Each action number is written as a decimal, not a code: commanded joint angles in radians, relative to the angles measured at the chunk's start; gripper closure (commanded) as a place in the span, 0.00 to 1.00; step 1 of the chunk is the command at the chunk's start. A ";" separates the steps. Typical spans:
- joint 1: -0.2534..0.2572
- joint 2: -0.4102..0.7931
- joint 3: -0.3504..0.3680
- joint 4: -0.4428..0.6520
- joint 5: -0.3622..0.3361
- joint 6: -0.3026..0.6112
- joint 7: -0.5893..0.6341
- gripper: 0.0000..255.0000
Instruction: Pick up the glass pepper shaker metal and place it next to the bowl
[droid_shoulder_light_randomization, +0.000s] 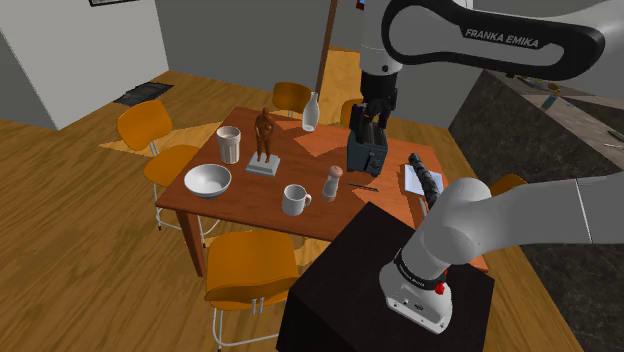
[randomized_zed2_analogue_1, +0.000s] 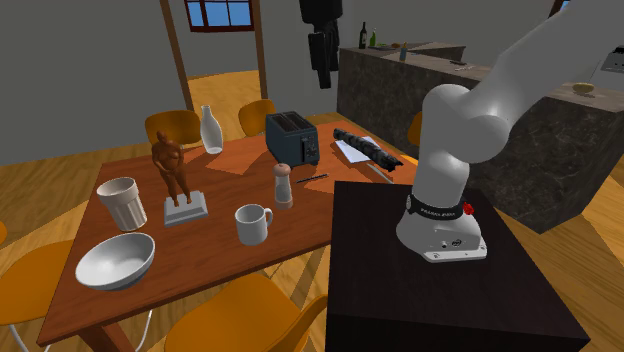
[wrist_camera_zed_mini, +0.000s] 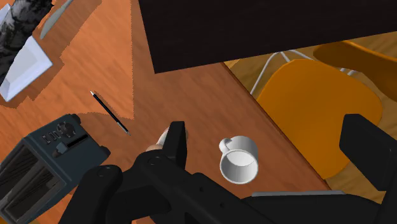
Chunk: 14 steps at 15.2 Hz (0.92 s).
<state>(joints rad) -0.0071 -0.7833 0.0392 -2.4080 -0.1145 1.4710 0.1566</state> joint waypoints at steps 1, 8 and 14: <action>0.000 0.000 0.000 0.000 0.000 0.000 0.000 0.00; -0.051 0.095 -0.074 -0.130 -0.061 0.253 -0.008 0.00; -0.098 0.240 -0.140 -0.188 -0.111 0.482 -0.011 0.00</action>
<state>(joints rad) -0.0949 -0.5714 -0.0867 -2.5802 -0.2146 1.9013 0.1474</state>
